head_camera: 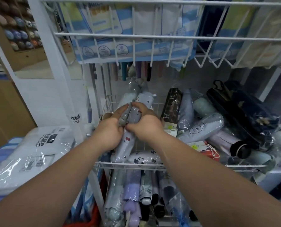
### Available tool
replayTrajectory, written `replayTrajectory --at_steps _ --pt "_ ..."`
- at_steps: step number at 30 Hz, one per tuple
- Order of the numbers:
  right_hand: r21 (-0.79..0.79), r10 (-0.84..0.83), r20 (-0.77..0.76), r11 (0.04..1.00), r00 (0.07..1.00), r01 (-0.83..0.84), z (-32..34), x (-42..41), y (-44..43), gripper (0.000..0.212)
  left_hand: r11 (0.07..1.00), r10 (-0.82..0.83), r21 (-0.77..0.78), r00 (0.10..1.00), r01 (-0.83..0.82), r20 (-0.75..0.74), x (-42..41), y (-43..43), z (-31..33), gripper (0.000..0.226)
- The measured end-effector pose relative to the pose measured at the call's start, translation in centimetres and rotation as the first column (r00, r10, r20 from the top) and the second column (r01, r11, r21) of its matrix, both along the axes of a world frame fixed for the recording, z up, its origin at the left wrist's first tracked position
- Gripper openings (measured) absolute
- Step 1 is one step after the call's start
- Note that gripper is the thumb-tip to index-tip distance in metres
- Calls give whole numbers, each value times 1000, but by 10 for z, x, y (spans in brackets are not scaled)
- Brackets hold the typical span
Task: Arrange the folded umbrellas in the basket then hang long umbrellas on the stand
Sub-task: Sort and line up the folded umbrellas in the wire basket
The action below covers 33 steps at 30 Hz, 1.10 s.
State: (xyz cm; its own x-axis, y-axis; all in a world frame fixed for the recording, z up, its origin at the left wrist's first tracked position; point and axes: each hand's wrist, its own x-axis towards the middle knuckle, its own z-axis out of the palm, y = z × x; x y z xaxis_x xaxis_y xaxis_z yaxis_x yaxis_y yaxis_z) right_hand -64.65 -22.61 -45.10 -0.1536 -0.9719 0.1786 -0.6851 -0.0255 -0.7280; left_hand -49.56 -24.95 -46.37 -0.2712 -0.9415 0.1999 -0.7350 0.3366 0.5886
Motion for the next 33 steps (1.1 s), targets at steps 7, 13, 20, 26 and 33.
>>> replayTrajectory --at_steps 7,13,20,26,33 --pt "-160 -14 178 986 984 43 45 -24 1 72 999 -9 -37 999 8 -35 -9 15 14 73" --pt "-36 -76 -205 997 976 70 107 -95 8 70 993 -115 -20 975 113 -192 -44 32 40 69" --pt "78 -69 -618 986 783 149 130 -157 49 68 960 -168 101 829 260 -533 -118 47 44 61" --pt "229 12 -837 916 548 330 105 -191 63 52 943 -206 143 867 299 -453 -168 49 32 57" --pt "231 80 -875 936 478 267 103 -196 102 67 931 -326 61 896 359 -301 -173 43 25 65"
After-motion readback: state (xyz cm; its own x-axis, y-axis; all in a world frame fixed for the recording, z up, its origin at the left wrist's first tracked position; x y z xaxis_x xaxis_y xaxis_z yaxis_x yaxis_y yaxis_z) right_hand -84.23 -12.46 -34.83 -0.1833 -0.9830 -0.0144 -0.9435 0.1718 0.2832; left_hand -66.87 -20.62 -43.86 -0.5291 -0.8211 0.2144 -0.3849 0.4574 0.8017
